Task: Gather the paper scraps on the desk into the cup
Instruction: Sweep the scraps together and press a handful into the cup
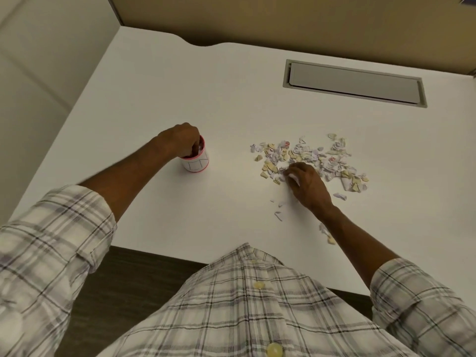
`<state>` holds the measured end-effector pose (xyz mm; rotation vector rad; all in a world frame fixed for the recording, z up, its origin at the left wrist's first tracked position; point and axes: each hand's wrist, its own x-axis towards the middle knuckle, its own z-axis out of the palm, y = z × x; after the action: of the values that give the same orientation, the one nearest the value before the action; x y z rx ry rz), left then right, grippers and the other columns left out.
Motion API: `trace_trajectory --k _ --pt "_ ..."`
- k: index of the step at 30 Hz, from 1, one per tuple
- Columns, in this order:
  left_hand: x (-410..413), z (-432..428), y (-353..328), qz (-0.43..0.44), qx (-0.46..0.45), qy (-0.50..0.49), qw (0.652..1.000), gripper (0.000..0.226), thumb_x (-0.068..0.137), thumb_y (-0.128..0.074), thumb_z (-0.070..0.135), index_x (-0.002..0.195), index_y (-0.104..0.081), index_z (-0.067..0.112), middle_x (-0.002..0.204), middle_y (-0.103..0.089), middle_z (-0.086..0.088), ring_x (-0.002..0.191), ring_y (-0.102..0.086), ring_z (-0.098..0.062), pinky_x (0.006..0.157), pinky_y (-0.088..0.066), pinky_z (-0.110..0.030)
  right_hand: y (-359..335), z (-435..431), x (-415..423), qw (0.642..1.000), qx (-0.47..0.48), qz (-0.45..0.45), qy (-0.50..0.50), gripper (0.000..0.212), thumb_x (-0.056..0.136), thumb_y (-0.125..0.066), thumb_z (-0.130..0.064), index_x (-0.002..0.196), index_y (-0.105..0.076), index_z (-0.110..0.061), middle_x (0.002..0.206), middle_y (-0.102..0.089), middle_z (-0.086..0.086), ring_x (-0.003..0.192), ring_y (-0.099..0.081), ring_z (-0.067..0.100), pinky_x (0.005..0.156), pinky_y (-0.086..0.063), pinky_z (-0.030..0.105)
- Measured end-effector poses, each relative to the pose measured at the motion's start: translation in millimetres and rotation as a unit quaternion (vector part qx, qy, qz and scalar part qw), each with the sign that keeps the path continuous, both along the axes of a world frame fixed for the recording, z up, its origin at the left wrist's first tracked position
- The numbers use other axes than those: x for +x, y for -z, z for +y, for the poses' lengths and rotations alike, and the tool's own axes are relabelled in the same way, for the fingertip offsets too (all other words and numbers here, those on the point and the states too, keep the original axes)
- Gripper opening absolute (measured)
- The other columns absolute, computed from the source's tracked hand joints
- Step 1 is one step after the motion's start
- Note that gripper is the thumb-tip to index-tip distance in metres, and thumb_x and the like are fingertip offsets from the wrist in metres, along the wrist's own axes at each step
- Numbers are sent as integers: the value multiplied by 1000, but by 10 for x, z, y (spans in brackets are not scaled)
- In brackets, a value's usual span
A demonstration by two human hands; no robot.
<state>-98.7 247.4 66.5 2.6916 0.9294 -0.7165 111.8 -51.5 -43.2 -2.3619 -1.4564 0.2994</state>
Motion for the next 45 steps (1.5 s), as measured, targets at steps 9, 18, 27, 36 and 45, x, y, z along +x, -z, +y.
trace_trajectory --k 9,18,27,36,45 --pt "23 12 246 8 -1 -11 1000 33 93 -59 9 125 -60 0 128 -61 -19 117 -60 -35 92 -49 -36 -12 -9 -35 999 13 13 27 22 100 -58 -17 112 -73 -5 127 -65 13 117 -60 29 94 -53 40" --pt "142 205 -185 -26 -19 17 999 20 80 -73 13 93 -80 26 98 -75 -3 80 -68 -22 64 -53 -27 -4 -14 -42 999 22 11 34 22 100 -59 -19 113 -74 -8 129 -65 10 119 -59 27 95 -52 35" --pt "106 54 152 -30 9 -17 999 34 86 -56 -3 115 -71 8 115 -68 -18 99 -68 -36 69 -50 -33 -2 -27 -34 999 28 9 23 20 100 -60 -16 111 -74 -8 127 -66 12 116 -61 28 94 -52 34" --pt "27 33 372 -38 18 -35 999 30 87 -64 6 117 -65 3 121 -64 -19 108 -63 -37 85 -52 -38 60 -28 -30 999 26 5 23 21 100 -59 -16 112 -74 -7 128 -66 12 118 -61 28 98 -52 37" --pt "23 72 179 -41 3 -22 999 23 84 -63 6 104 -73 8 105 -71 -15 92 -68 -35 69 -53 -33 52 -106 47 999 41 -28 18 16 97 -63 -11 106 -76 -9 111 -71 10 99 -66 28 85 -57 36"
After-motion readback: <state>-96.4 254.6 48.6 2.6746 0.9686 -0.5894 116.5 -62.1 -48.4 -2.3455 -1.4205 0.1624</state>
